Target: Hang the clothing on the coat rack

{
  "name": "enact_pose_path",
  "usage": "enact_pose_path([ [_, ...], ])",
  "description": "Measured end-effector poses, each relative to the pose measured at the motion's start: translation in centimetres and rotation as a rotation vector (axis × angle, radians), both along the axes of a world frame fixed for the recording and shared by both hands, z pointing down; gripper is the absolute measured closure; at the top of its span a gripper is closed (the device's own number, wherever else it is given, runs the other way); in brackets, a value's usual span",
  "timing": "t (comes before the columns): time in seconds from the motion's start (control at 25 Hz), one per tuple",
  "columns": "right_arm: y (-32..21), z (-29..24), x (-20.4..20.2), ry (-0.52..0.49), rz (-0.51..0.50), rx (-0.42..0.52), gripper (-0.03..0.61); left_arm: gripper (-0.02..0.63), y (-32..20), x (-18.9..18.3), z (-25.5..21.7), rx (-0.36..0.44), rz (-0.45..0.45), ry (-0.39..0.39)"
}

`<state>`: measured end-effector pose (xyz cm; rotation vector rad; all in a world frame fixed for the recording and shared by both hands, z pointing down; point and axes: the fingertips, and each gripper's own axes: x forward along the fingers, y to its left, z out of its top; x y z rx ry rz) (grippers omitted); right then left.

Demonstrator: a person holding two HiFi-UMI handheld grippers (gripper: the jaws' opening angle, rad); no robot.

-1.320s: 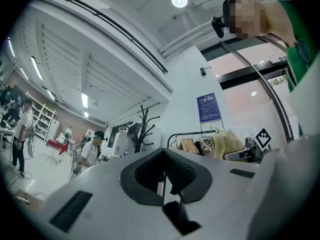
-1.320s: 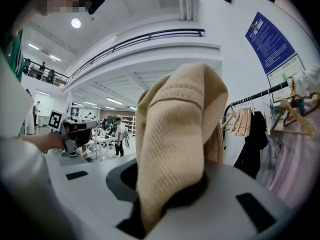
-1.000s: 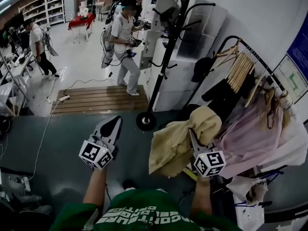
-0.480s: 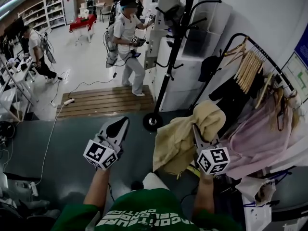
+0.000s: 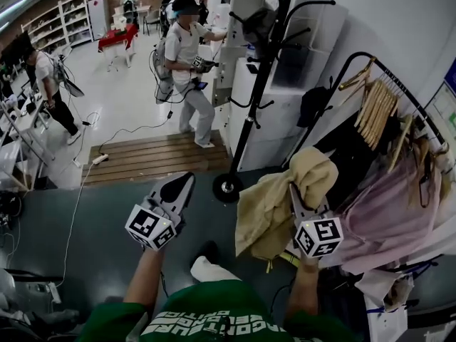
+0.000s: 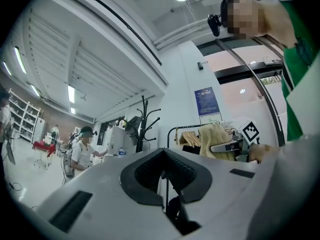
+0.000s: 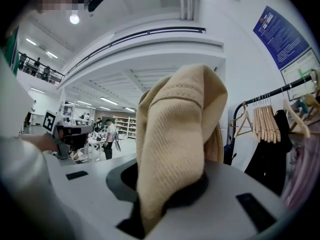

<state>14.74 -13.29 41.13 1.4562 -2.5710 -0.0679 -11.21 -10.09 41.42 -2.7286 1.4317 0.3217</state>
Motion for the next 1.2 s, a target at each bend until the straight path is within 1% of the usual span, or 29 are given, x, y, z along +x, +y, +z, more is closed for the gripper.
enact_pose_path([
  [0.12, -1.7, 0.0, -0.5, 0.003, 0.024, 0.015, 0.502, 0.609, -3.1, -0.2, 0.0, 0.0, 0.039, -0.018],
  [0.28, -4.8, -0.8, -0.6, -0.012, 0.066, 0.033, 0.502, 0.609, -7.2, 0.0, -1.3, 0.025, 0.092, -0.028],
  [0.44, -7.9, -1.9, -1.2, -0.027, 0.102, 0.047, 0.502, 0.609, -11.0, -1.2, -2.5, 0.037, 0.119, -0.024],
  [0.56, -10.3, -2.8, -2.1, -0.038, 0.115, 0.061, 0.502, 0.609, -14.1, -2.1, -3.3, 0.051, 0.141, -0.039],
  [0.76, -13.3, -4.4, -2.7, -0.058, 0.131, 0.085, 0.502, 0.609, -18.7, -1.6, -4.5, 0.065, 0.188, -0.044],
  [0.96, -15.6, -6.0, -2.7, -0.08, 0.144, 0.112, 0.502, 0.609, -21.6, -1.0, -5.0, 0.081, 0.231, -0.043],
  [1.2, -18.0, -8.7, -3.7, -0.054, 0.134, 0.159, 0.502, 0.609, -23.5, -0.7, -4.9, 0.077, 0.257, -0.026],
])
